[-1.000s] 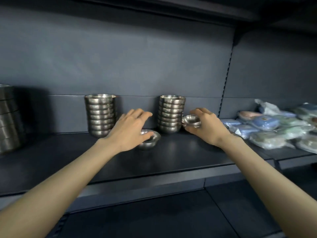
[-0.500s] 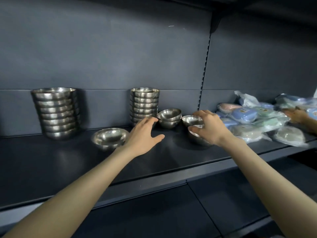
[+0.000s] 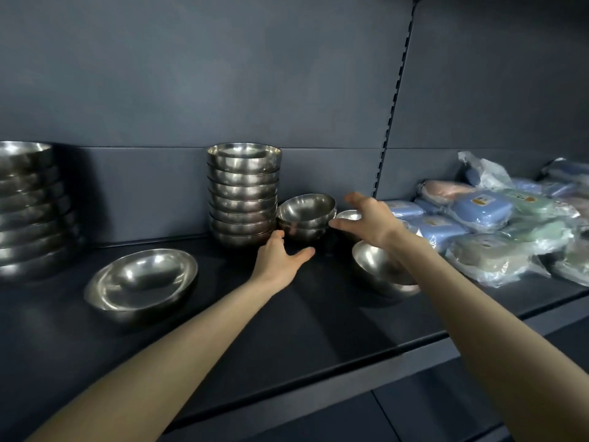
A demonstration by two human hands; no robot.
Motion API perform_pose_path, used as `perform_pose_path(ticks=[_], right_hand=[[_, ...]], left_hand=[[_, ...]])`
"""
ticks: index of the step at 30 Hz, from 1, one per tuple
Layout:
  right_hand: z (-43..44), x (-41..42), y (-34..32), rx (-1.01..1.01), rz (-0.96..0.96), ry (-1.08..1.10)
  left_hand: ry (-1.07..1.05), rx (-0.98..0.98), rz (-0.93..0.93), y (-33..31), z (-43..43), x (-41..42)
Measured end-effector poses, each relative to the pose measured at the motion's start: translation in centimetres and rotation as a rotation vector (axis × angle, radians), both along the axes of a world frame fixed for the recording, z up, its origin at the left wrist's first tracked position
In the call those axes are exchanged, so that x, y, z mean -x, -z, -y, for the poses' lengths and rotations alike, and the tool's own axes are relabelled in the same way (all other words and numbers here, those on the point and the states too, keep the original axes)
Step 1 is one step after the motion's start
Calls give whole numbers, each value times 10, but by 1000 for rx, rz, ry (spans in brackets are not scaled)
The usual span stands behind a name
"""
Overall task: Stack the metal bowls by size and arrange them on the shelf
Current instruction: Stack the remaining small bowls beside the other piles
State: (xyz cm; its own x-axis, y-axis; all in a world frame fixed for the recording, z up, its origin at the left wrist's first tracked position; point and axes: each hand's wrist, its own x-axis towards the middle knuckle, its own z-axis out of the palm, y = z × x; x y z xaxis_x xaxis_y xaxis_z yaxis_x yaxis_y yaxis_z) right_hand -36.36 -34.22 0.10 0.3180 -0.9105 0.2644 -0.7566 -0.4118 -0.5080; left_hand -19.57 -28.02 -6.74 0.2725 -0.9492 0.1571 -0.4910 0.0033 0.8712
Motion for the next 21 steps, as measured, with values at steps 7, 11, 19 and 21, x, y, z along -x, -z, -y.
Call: perform_pose_path(ticks=[7,11,19,21], right_hand=[[34,-9,5,-81,42,-117],[43,-9,5,-110,54,-151],[38,-8,8,-91,101,-104],[34,-6,9,-83,114,-86]], left_hand=[[-51,-25,-113,8,23,3],[-47,-34,-191,7,28,1],[-31,-23,-260,2,21,2],[-22,-17,-276,2,18,3]])
